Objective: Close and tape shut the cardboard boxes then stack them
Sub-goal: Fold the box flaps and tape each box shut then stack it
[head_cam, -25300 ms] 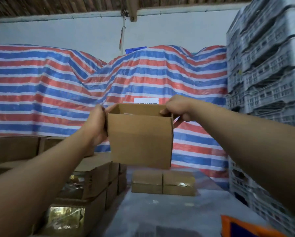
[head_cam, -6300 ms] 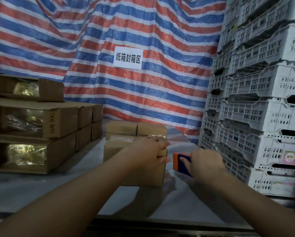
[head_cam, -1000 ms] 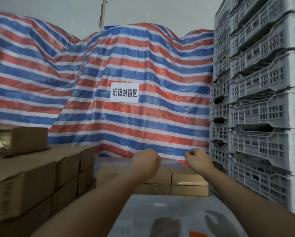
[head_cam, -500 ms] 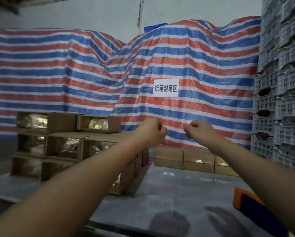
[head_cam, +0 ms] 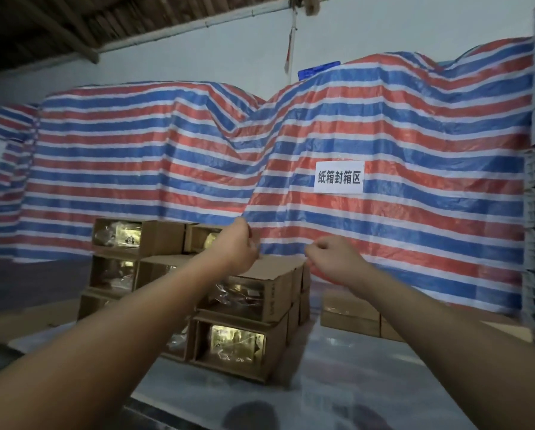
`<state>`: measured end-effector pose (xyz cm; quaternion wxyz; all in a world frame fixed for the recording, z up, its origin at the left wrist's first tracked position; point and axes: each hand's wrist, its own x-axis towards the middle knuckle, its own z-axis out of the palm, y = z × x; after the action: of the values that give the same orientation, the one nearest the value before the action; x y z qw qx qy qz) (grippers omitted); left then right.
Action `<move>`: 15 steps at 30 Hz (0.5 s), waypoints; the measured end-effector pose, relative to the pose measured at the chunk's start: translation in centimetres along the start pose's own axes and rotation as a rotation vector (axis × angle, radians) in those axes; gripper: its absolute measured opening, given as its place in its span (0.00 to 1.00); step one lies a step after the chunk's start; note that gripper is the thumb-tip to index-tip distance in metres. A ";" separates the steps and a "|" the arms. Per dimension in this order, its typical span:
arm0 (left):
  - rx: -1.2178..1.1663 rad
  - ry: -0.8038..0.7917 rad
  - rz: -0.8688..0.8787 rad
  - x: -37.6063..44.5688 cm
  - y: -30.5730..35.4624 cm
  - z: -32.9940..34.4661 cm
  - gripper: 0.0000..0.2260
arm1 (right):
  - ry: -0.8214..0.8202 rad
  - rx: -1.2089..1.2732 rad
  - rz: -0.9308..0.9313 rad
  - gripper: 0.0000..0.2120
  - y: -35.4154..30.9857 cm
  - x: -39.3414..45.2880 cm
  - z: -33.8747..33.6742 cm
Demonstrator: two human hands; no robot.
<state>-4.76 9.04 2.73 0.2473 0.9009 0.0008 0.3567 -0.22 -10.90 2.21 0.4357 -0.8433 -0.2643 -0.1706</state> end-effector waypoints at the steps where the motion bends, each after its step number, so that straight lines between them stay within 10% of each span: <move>1: 0.010 0.011 -0.026 0.4 -0.9 -0.1 0.05 | -0.013 0.002 -0.008 0.15 -0.2 0.6 0.8; 15: 0.108 0.126 -0.155 6.2 -12.3 -1.5 0.04 | -0.120 -0.102 -0.135 0.16 -2.9 10.4 9.1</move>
<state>1.00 21.60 2.18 0.2248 0.8859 0.1051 0.3920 6.87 1.07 4.36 0.3630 -0.8534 -0.3373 -0.1619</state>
